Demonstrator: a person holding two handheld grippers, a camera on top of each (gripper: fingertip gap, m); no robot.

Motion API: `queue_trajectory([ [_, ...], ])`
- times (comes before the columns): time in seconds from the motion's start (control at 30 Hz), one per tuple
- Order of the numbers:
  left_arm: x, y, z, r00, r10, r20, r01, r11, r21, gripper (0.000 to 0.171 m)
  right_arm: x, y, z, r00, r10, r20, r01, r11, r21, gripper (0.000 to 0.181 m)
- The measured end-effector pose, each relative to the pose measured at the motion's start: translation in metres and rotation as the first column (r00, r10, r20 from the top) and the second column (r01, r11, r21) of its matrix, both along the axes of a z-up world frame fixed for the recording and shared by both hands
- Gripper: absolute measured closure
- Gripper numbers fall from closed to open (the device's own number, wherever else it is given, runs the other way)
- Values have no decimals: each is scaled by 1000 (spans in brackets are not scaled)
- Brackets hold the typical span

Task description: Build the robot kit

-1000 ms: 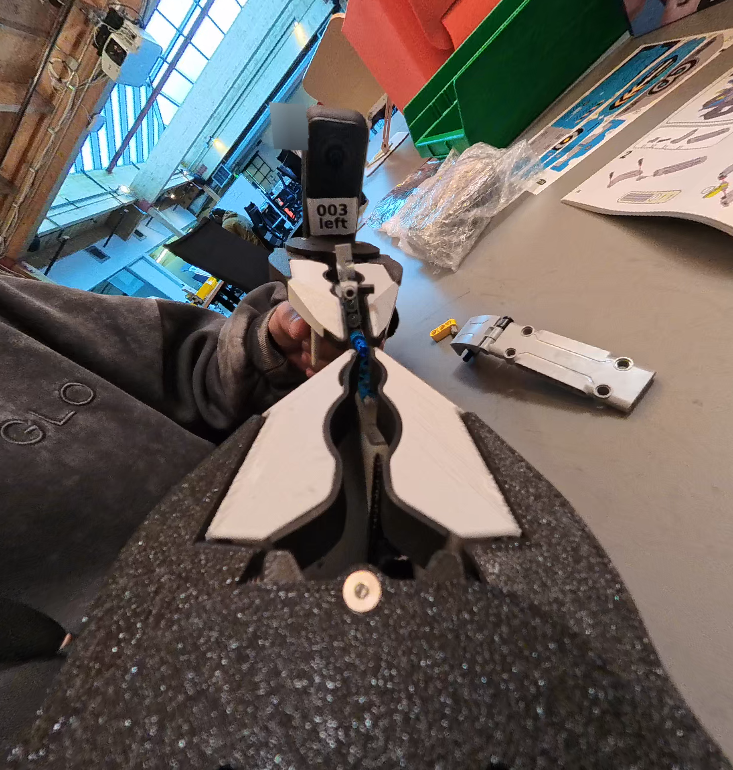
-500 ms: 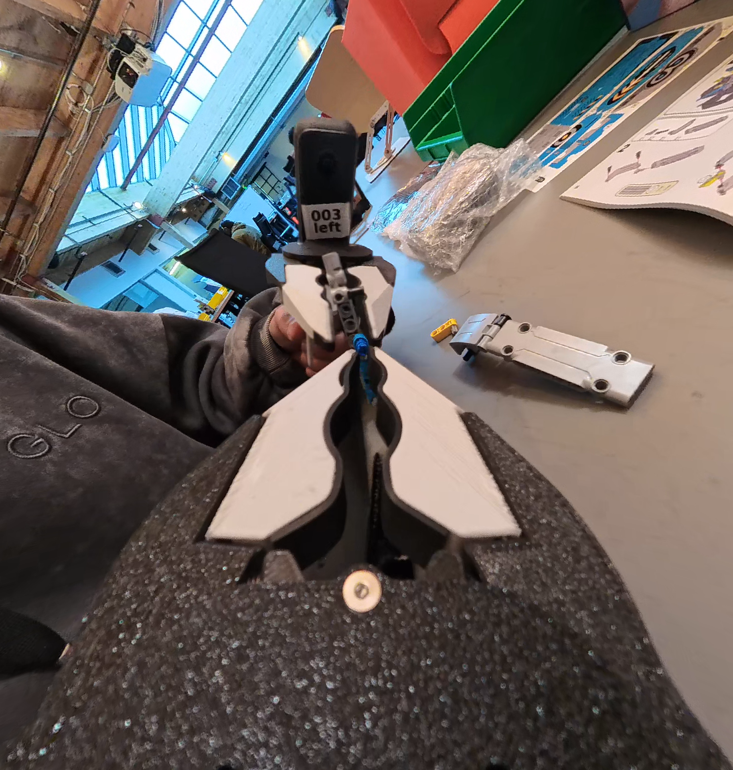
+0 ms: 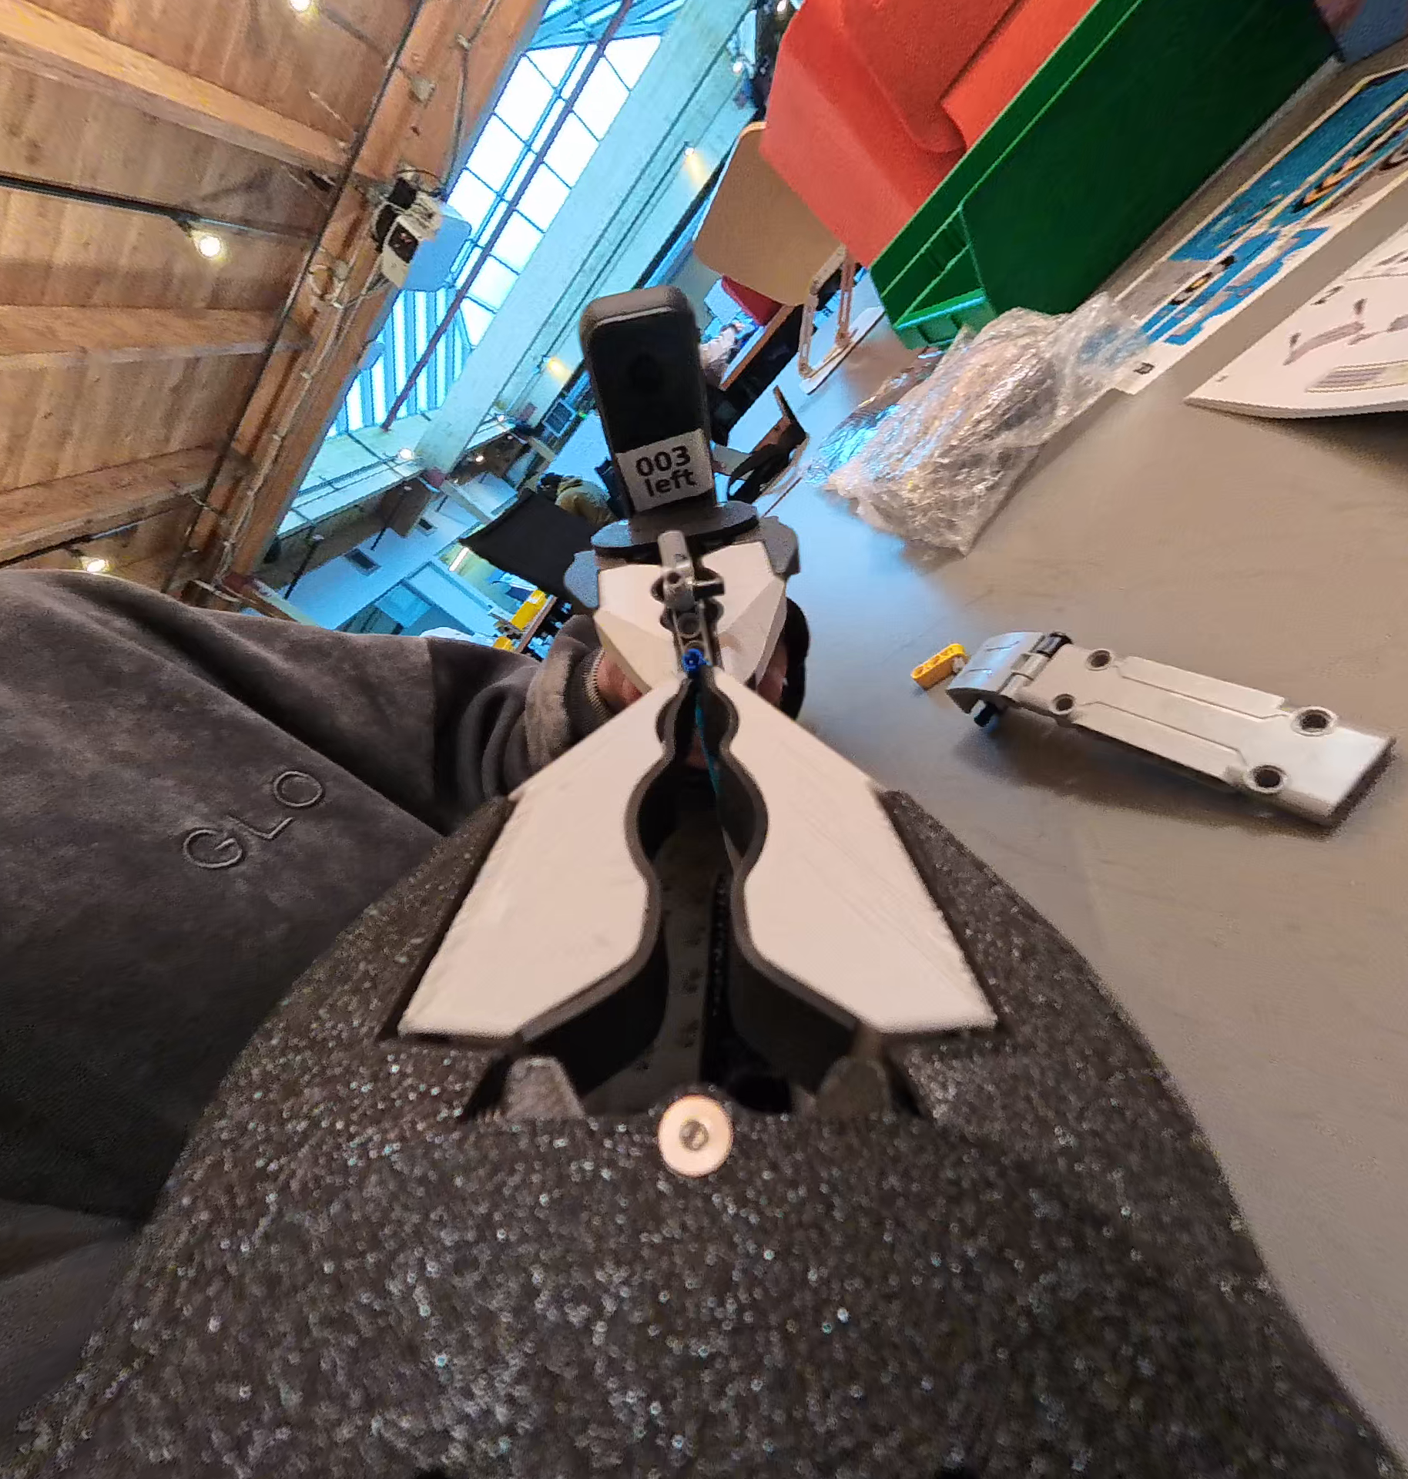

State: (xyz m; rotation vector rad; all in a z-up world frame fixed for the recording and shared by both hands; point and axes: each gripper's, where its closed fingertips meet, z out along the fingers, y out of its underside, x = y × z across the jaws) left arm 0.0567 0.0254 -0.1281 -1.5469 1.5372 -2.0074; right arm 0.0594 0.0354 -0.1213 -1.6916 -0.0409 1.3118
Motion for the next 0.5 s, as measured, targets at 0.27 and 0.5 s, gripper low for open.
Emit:
queue_trajectory([
  [0.27,0,-1,13,999,-16,45,23,990,-142,166,-1,-2,9,991,-36,131,21,994,110,181],
  [0.5,10,25,3,993,117,-31,-121,969,-217,165,4,12,0,595,-393,701,152,911,382,100],
])
